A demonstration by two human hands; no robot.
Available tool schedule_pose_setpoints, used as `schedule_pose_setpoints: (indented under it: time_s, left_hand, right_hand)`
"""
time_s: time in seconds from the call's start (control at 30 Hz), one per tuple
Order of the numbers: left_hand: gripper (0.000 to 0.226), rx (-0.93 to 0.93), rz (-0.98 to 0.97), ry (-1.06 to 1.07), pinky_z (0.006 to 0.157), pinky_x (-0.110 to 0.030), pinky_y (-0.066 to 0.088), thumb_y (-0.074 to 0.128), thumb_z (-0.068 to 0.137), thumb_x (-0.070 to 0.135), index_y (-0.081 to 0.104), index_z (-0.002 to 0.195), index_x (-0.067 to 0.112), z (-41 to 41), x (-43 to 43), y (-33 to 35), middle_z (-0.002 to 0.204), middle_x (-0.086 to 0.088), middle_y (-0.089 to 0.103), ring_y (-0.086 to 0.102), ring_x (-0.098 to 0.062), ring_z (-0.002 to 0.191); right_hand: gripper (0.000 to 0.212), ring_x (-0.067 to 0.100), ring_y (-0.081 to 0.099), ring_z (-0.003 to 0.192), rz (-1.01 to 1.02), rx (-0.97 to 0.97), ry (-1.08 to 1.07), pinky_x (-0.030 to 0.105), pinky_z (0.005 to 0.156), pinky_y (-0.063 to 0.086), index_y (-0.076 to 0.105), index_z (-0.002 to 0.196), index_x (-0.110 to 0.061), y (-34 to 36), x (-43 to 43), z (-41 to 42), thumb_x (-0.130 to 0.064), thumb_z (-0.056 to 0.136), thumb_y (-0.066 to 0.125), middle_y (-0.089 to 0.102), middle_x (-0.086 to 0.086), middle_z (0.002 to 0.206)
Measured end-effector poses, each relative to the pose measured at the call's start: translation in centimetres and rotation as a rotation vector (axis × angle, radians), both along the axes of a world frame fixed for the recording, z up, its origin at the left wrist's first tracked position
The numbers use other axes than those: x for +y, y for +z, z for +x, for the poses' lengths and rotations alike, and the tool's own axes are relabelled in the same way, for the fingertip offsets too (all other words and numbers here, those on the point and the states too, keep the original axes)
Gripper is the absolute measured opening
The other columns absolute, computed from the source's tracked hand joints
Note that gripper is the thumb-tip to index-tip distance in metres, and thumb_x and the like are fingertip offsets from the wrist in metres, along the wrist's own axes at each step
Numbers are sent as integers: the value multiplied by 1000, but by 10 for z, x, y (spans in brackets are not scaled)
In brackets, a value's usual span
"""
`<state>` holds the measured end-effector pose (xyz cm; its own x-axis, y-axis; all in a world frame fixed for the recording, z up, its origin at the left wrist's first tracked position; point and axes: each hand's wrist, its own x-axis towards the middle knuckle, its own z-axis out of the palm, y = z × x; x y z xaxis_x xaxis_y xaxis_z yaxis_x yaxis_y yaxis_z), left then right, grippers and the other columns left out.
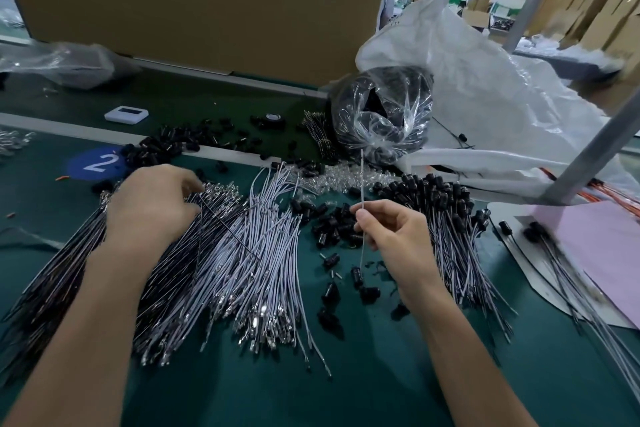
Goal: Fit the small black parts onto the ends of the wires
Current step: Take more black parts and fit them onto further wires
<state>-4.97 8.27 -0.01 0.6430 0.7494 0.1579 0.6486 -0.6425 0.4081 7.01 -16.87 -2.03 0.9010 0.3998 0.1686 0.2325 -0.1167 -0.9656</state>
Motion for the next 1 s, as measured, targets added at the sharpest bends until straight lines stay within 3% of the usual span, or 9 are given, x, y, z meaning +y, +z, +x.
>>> schedule_pose_setpoints:
  time_s: [0.1, 0.17, 0.3, 0.4, 0.63, 0.73, 0.87, 0.93, 1.0]
  left_hand:
    - [38, 64, 57, -140, 90, -43, 49, 68, 84, -2, 76, 101, 31, 11, -3, -3, 128, -1, 56, 47, -24, 119]
    - [42, 122, 61, -136, 87, -43, 50, 66, 82, -7, 77, 95, 31, 16, -1, -7, 128, -1, 54, 44, -23, 120]
    - [26, 73, 10, -102, 74, -34, 49, 74, 84, 4, 76, 76, 29, 20, 4, -15, 114, -1, 64, 53, -20, 89]
    - [26, 44, 8, -120, 69, -30, 45, 75, 85, 13, 70, 69, 33, 19, 6, -19, 97, 2, 70, 54, -18, 78]
    - [11, -97, 62, -249, 64, -30, 47, 69, 88, 18, 72, 86, 28, 14, -2, -2, 77, 6, 63, 58, -15, 70]
    - [7, -104, 32, -298, 74, -39, 56, 67, 91, 18, 68, 89, 26, 14, -6, 9, 79, 4, 67, 63, -17, 70]
    - [20, -172, 72, -361, 86, -41, 56, 65, 88, 2, 73, 94, 19, 14, -12, 14, 91, -3, 74, 68, -21, 86]
    - [27, -225, 96, -422, 86, -37, 56, 62, 87, -5, 74, 101, 15, 15, -18, 10, 95, -5, 75, 69, -21, 84]
    - [28, -283, 95, -491, 75, -32, 58, 62, 88, -4, 74, 106, 14, 17, -31, 3, 93, -4, 75, 67, -15, 69]
  right_hand:
    - [11, 0, 61, 64, -29, -26, 6, 13, 60, 48, 74, 88, -16, -3, 3, -2, -9, 90, 67, 71, -4, 72]
    - [10, 0, 62, 64, -37, -40, 2, 14, 61, 49, 75, 88, -16, -4, 3, -2, -9, 90, 67, 71, -2, 73]
    - [8, 2, 63, 65, -38, -64, -6, 15, 62, 49, 75, 89, -15, -6, 4, -1, -10, 89, 68, 72, -2, 74]
    - [7, 2, 62, 65, -52, -84, -1, 16, 63, 51, 75, 89, -14, -7, 5, -1, -12, 89, 69, 72, -2, 74]
    - [6, 4, 63, 66, -59, -100, -4, 18, 64, 51, 75, 90, -14, -9, 4, 0, -13, 89, 70, 72, -1, 75]
    - [5, 7, 65, 68, -55, -103, 11, 19, 65, 53, 76, 90, -14, -10, 5, 0, -13, 87, 72, 73, 0, 77]
    - [5, 9, 66, 70, -54, -116, 14, 20, 66, 53, 76, 90, -13, -11, 6, 0, -14, 86, 73, 74, 0, 78]
    - [4, 7, 64, 67, -41, -122, 13, 19, 63, 51, 75, 89, -14, -11, 6, 0, -14, 87, 72, 73, -1, 76]
    - [4, 7, 63, 64, -26, -129, 5, 20, 61, 51, 75, 87, -15, -11, 6, 0, -16, 88, 71, 72, 0, 73]
